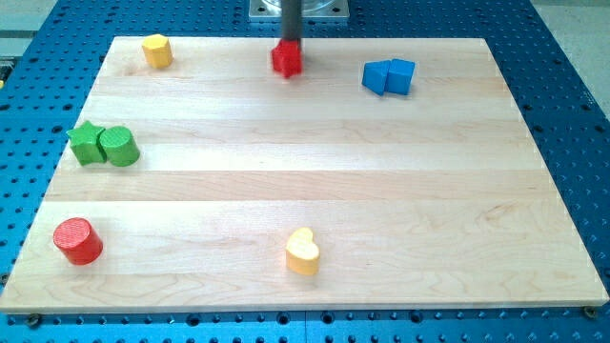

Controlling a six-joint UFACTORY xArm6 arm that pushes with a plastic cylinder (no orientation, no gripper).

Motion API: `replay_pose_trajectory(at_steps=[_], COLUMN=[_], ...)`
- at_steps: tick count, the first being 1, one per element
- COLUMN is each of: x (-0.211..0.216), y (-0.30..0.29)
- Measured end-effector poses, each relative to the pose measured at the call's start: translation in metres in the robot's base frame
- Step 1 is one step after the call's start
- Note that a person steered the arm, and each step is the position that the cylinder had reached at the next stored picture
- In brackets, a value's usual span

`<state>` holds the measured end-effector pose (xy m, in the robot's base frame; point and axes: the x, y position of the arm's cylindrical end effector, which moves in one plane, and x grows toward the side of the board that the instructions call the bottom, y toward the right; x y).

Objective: Move the red star diagonally top left to the yellow heart

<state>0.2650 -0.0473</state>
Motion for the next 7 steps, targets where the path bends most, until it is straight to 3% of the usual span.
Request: replay_pose_trajectory(at_steps=[1,3,5,7], x=[0.082,0.064,0.196,0.149], y=[-0.056,0.037,-0.044,0.022])
